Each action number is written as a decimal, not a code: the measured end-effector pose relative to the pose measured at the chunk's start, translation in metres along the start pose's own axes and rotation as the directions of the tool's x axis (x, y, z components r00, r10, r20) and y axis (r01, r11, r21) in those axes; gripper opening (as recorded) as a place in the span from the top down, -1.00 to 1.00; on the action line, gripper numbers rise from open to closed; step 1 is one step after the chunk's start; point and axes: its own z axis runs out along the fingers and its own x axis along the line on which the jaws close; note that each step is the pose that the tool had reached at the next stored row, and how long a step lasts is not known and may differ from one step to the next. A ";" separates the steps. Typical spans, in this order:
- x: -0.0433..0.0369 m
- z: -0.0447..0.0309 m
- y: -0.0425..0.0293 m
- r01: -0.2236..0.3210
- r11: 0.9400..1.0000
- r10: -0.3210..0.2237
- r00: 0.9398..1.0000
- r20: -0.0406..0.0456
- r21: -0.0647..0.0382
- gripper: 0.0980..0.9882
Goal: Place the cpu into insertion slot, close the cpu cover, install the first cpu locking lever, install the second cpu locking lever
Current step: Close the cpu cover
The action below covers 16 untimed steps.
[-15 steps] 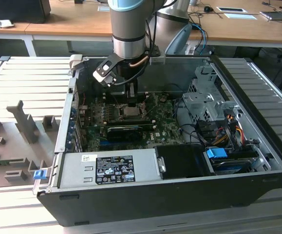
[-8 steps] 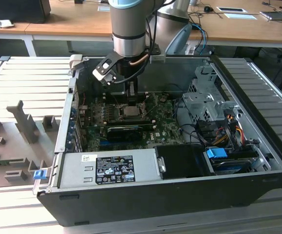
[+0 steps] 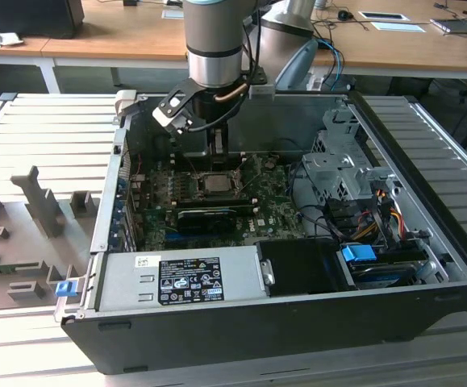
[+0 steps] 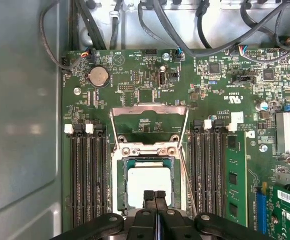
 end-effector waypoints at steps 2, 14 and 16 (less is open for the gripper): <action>0.0001 0.0003 0.0071 0.000 1.000 0.000 1.000 0.000 0.005 0.98; -0.0003 -0.0227 0.0179 0.000 1.000 0.000 1.000 -0.001 0.007 0.98; -0.0003 -0.0265 0.0182 0.000 1.000 0.000 1.000 -0.001 0.007 0.98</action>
